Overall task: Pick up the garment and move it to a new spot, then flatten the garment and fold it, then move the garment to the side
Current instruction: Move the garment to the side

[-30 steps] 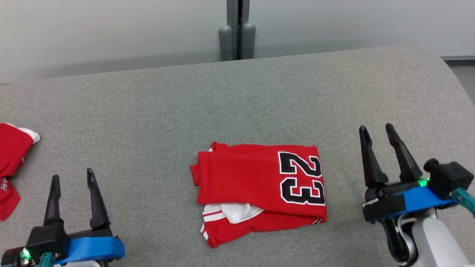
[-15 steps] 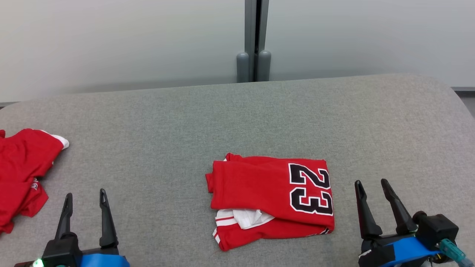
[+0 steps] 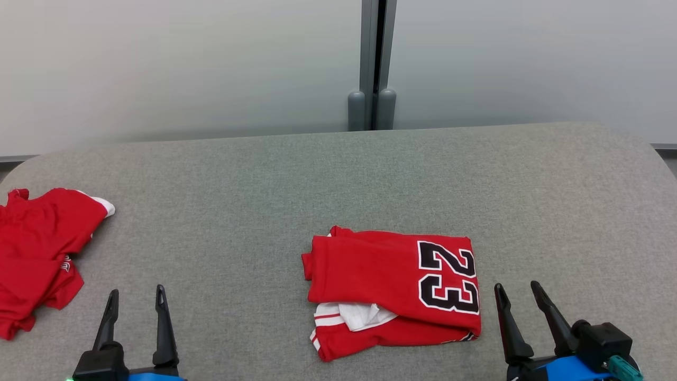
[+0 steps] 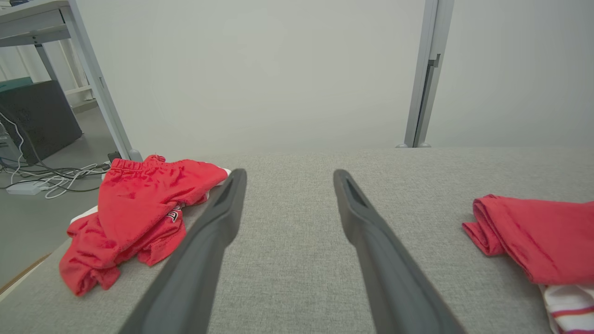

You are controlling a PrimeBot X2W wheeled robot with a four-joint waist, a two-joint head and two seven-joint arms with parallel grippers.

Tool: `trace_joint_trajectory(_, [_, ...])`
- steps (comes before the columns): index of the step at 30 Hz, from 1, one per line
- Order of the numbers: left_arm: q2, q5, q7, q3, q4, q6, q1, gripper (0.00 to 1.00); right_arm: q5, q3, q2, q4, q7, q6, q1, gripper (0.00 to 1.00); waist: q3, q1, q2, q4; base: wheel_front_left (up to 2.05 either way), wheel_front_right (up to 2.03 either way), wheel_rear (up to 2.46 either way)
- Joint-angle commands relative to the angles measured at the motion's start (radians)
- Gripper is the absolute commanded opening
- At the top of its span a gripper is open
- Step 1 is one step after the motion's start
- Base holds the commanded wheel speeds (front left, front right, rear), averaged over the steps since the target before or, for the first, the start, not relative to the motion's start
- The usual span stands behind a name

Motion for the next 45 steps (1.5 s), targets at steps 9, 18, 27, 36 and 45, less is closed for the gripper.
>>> trace_joint_trajectory(9, [0.008, -0.010, -0.002, -0.002, 0.014, 0.000, -0.002, 1.00, -0.007, 0.004, 0.005, 0.032, -0.003, 0.000, -0.003, 1.00, -0.005, 0.0001, 0.0000, -0.006, 0.00, 0.00, 0.00])
trace_joint_trajectory(18, [0.004, -0.014, -0.002, -0.007, 0.003, 0.013, -0.027, 1.00, -0.010, 0.036, -0.011, 0.070, -0.003, 0.000, -0.129, 1.00, 0.014, 0.0001, 0.0000, -0.008, 0.00, 0.00, 0.00])
trace_joint_trajectory(27, [0.001, -0.016, -0.003, -0.022, 0.006, 0.004, -0.087, 1.00, 0.019, 0.055, -0.056, 0.271, 0.064, 0.000, -0.349, 1.00, 0.081, 0.0001, 0.0000, 0.020, 0.00, 0.00, 0.00])
trace_joint_trajectory(36, [-0.006, -0.024, -0.002, -0.029, -0.002, 0.021, -0.108, 1.00, 0.147, 0.109, -0.044, 0.443, 0.057, 0.000, -0.373, 1.00, 0.128, 0.0001, 0.0000, 0.038, 0.00, 0.00, 0.00])
trace_joint_trajectory(45, [-0.009, -0.025, -0.003, -0.040, 0.005, 0.021, -0.133, 1.00, 0.234, 0.195, -0.023, 0.548, 0.041, 0.000, -0.376, 1.00, 0.153, 0.0001, 0.0000, 0.034, 0.00, 0.00, 0.00])
